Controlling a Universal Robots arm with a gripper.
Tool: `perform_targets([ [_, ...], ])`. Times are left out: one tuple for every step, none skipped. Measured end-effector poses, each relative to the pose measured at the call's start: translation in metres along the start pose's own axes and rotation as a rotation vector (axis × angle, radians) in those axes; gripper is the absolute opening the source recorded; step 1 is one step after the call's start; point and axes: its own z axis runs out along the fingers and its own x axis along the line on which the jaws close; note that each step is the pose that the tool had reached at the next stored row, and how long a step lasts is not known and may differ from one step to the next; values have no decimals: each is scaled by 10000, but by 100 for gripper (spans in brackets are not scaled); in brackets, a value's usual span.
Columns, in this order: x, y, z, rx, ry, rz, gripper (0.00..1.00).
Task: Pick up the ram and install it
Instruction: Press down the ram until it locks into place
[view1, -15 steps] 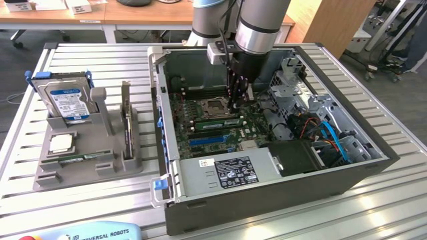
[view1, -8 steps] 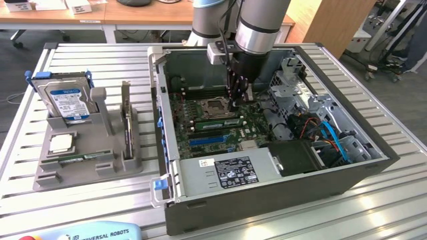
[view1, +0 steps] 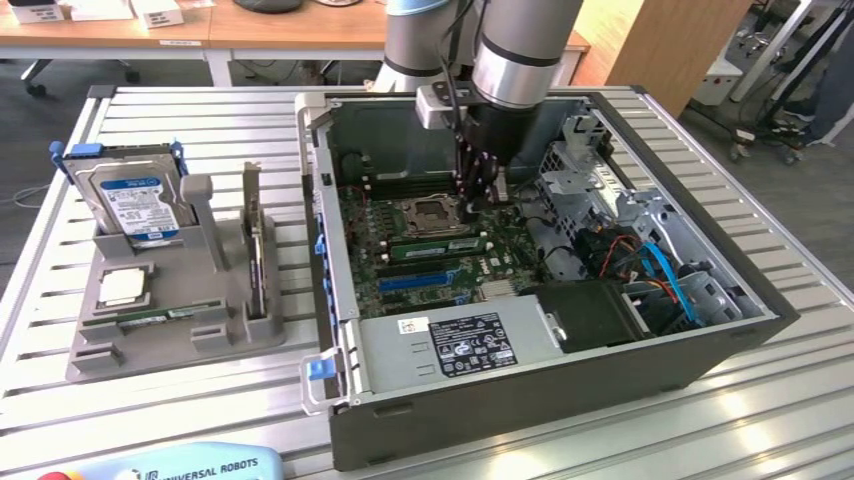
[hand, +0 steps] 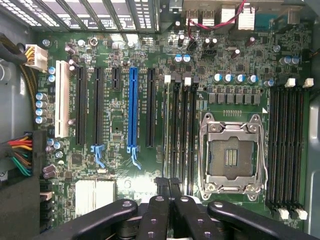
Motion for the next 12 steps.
perform_targets([
  [0, -16, 0, 0, 0, 0, 10],
  [0, -38, -1, 0, -1, 1, 10],
  [0, -59, -2, -1, -1, 0, 10],
  [0, -81, -3, -1, -1, -1, 10],
  [0, -100, -3, -2, -1, -1, 10],
  [0, -121, -4, -2, -2, -1, 10],
  [0, -143, -5, -2, -2, 0, 10],
  [0, -170, -6, -3, -1, 1, 10],
  [0, -197, -7, -3, -1, 0, 10],
  [0, -221, -8, -3, -1, -1, 10],
  [0, -239, -8, -4, -2, -1, 10],
  [0, -249, -8, -3, -2, -1, 10],
])
